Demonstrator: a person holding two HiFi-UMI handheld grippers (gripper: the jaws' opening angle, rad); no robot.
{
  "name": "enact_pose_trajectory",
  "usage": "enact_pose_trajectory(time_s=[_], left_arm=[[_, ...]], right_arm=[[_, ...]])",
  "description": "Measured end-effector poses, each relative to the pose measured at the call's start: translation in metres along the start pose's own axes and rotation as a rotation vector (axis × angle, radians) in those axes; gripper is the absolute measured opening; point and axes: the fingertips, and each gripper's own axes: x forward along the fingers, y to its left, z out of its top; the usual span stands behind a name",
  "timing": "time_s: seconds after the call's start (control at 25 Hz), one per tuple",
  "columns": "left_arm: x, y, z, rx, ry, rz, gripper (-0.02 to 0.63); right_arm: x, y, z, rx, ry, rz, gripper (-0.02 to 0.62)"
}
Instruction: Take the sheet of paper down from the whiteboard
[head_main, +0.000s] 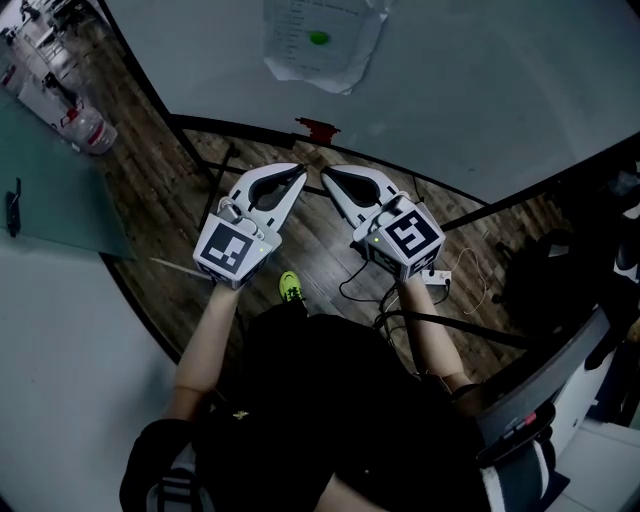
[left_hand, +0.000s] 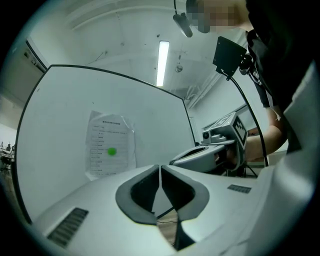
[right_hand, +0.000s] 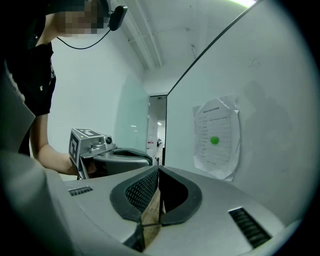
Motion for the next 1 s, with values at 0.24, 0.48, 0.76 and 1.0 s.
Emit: enact_pose_trajectory(time_s=[0.24,0.48,0.76,1.0], left_arm=[[0.016,0.03,0.001,0.003,-0.019,-0.023,0.031],[0.033,0.053,0.002,0.006,-0.032,-0.044,0.037],[0.052,0.078,0.01,0.037,-0.051,-0.04,0.044],[0.073,0.09,0.022,0.088,-0.06,-0.036,0.055]], right_arm=[[0.024,-0.028,0.008,-0.018,0.001,-0.043,0.009],[0.047,-0.047,0.015,-0.056,0.008,-0.073,0.009],[0.067,-0.065,0.027,-0.11,0.003,-0.084,0.011],[0.073,-0.086,0.04,-0.156,-0.007,-0.098,0.027]])
